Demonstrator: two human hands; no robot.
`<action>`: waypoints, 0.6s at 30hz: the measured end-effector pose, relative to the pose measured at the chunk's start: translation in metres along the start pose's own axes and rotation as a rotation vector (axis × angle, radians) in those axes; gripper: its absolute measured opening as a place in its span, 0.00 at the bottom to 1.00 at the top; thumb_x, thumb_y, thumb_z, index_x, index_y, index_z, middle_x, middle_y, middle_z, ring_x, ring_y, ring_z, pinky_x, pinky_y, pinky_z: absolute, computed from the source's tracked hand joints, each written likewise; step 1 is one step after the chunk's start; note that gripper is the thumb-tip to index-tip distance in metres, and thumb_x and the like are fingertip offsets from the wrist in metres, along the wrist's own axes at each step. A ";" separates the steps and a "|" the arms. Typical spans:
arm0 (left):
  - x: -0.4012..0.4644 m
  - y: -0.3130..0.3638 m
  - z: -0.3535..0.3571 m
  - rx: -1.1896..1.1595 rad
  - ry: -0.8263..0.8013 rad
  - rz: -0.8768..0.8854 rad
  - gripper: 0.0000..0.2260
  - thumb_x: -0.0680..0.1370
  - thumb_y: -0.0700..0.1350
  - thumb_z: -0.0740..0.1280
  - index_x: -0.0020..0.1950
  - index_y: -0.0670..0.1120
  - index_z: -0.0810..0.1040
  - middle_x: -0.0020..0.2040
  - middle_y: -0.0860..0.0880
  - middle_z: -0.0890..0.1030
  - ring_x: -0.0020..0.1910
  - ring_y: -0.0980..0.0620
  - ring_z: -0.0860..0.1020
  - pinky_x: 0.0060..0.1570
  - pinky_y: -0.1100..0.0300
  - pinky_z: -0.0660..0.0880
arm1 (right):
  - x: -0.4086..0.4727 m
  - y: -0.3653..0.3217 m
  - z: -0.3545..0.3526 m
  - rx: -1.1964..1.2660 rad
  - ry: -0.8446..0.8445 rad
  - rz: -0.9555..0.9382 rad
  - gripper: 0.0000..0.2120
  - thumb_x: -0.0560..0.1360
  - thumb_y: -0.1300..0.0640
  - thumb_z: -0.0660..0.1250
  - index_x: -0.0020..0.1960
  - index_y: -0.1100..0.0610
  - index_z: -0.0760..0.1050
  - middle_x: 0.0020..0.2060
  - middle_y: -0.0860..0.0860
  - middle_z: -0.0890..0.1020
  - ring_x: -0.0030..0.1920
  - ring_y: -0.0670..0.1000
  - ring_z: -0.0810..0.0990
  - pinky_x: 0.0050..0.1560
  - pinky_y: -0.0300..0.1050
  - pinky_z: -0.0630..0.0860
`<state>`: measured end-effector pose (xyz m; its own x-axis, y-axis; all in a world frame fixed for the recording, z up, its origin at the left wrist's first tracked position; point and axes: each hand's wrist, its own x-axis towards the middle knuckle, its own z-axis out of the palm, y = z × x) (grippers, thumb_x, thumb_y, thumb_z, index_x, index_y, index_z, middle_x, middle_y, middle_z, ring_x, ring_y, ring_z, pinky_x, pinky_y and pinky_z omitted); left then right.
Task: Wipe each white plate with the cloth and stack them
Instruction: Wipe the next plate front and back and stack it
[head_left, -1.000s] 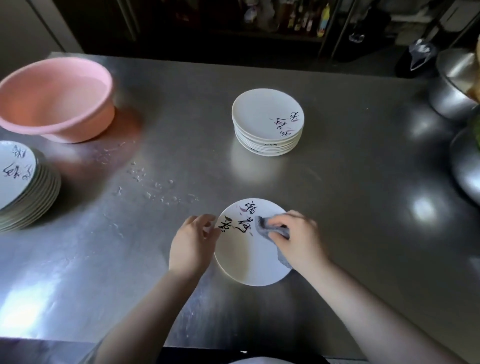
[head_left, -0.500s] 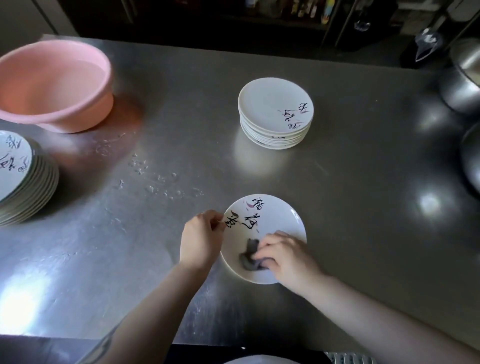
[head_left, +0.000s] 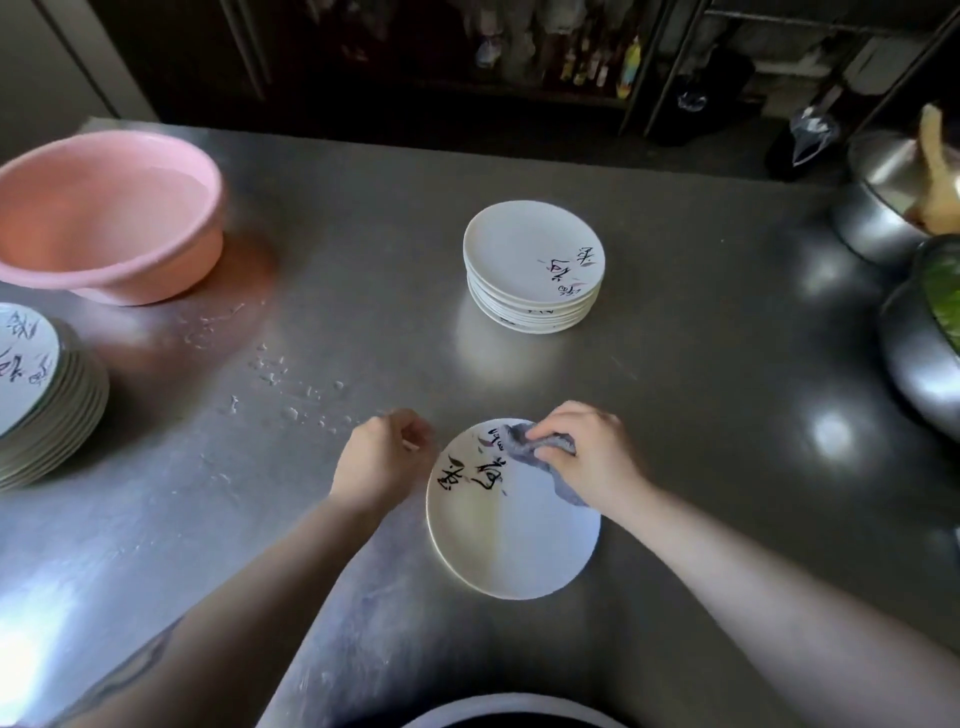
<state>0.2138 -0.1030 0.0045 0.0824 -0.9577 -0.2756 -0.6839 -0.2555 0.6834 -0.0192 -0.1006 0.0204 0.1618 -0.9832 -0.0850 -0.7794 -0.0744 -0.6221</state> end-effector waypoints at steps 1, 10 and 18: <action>0.007 0.006 0.001 0.010 0.018 0.024 0.04 0.72 0.43 0.72 0.45 0.51 0.84 0.40 0.55 0.83 0.42 0.53 0.81 0.42 0.61 0.76 | 0.006 -0.001 -0.003 -0.028 0.024 -0.032 0.08 0.69 0.67 0.72 0.46 0.59 0.84 0.45 0.52 0.81 0.47 0.53 0.79 0.48 0.39 0.70; 0.029 0.017 0.019 0.054 -0.164 0.046 0.05 0.69 0.41 0.76 0.43 0.43 0.85 0.38 0.45 0.83 0.39 0.45 0.80 0.37 0.58 0.71 | 0.029 -0.016 0.027 -0.343 -0.091 -0.235 0.07 0.73 0.54 0.69 0.49 0.49 0.83 0.47 0.47 0.79 0.53 0.52 0.75 0.49 0.47 0.70; 0.026 0.005 0.008 0.286 -0.321 0.036 0.09 0.68 0.44 0.76 0.44 0.45 0.81 0.41 0.49 0.83 0.42 0.48 0.80 0.40 0.58 0.76 | 0.023 0.001 0.016 -0.310 -0.070 -0.082 0.07 0.70 0.58 0.72 0.46 0.48 0.84 0.43 0.45 0.80 0.48 0.51 0.75 0.42 0.43 0.67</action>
<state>0.2065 -0.1282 -0.0048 -0.1436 -0.8643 -0.4821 -0.8593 -0.1327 0.4940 -0.0061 -0.1210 0.0056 0.2649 -0.9586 -0.1044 -0.9074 -0.2111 -0.3633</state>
